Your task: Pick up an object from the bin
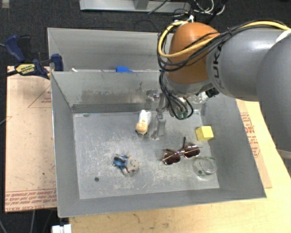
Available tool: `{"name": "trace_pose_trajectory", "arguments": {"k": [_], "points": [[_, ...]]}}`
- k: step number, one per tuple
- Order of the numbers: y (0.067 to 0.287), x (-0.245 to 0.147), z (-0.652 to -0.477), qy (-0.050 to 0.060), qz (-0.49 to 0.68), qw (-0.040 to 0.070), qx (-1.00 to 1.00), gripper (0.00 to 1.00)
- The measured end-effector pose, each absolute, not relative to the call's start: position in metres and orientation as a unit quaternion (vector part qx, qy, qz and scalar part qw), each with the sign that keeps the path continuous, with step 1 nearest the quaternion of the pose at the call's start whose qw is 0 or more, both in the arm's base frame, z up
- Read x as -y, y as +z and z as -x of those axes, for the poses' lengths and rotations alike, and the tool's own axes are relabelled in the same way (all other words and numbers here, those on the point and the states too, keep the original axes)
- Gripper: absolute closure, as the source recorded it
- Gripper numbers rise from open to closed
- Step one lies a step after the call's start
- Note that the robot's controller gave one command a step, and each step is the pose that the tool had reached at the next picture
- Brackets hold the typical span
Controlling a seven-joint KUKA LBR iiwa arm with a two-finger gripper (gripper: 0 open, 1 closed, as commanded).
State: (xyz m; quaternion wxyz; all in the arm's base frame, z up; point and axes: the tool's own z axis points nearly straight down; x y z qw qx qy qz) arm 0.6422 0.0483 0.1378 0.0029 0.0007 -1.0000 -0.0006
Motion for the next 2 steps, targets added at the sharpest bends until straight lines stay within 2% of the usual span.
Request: {"name": "trace_pose_trajectory", "arguments": {"k": [1,2], "points": [[0.143,-0.048,-0.644,-0.001,0.0,-0.001,1.0,0.0],[0.09,-0.057,-0.589,-0.002,-0.011,-0.01,1.0,0.0]]}}
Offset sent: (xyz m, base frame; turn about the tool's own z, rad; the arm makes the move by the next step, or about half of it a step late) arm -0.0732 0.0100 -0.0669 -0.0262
